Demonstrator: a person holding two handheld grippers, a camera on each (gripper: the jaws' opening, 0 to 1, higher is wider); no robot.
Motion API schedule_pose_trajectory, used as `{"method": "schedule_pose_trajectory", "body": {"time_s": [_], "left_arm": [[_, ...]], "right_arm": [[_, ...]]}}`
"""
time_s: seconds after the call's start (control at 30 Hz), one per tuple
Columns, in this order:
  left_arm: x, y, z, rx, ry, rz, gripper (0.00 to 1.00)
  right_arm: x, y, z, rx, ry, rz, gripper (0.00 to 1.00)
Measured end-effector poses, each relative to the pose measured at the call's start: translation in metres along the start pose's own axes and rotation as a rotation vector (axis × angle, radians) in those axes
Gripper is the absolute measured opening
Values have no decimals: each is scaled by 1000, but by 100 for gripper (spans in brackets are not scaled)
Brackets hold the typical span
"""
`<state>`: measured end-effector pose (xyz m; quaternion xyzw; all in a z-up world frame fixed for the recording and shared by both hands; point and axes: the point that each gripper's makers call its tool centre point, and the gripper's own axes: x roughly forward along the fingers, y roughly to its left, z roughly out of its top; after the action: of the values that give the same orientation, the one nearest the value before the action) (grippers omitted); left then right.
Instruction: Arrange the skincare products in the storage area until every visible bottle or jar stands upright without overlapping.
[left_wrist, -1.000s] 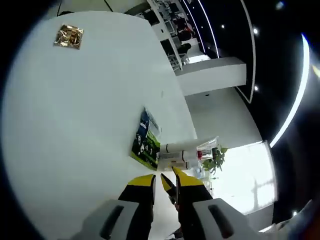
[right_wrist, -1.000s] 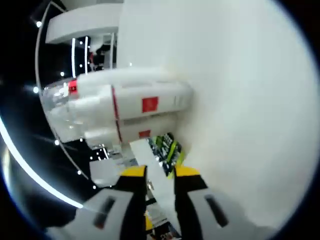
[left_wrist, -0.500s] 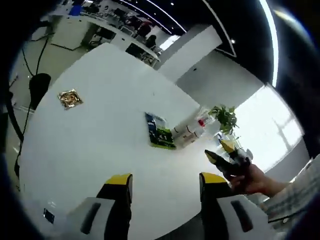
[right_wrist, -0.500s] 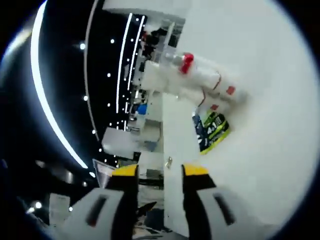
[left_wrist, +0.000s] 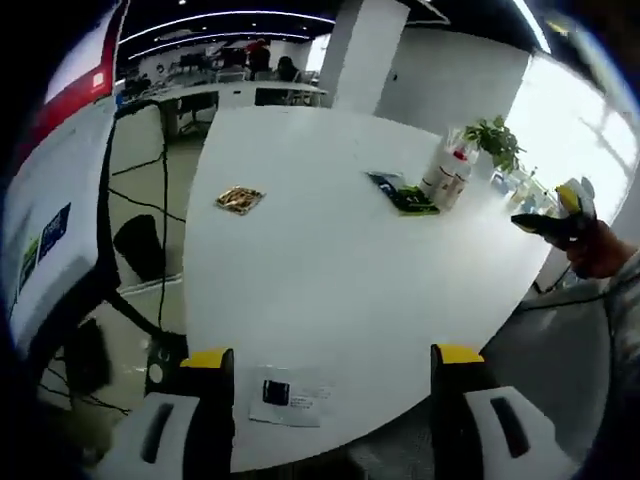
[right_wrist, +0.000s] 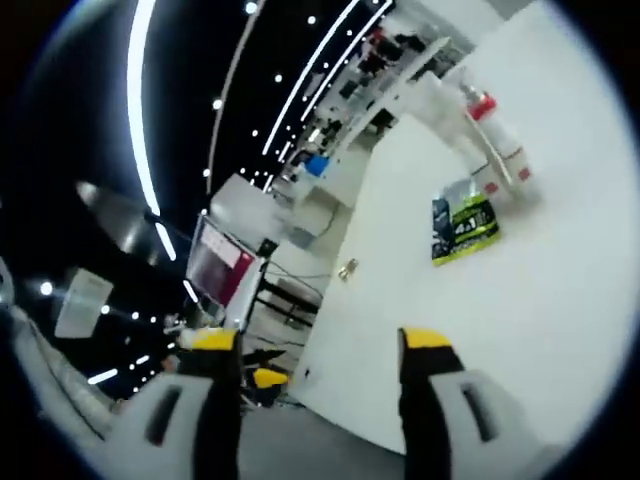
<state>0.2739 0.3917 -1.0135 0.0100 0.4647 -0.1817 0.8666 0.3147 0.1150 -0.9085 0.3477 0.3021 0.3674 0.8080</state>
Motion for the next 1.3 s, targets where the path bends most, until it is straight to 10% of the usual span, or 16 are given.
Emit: {"method": "schedule_pose_trajectory", "body": {"time_s": [0.33,0.57,0.83,1.3], "left_arm": [[32,21,-35,117,159,100,76],[43,17,-41,100,168,79,66],[41,17,-38,86,154,85,42],[32,-8,-13,39,136,37,41]], "right_arm": [[-5,11,8,-139,-14,-65,98],[-19,-16,0,-305,80,-222,99],[-23,-17,10,-240,45,-223,99],[-22,-12,5,-236,54,-210,96]]}}
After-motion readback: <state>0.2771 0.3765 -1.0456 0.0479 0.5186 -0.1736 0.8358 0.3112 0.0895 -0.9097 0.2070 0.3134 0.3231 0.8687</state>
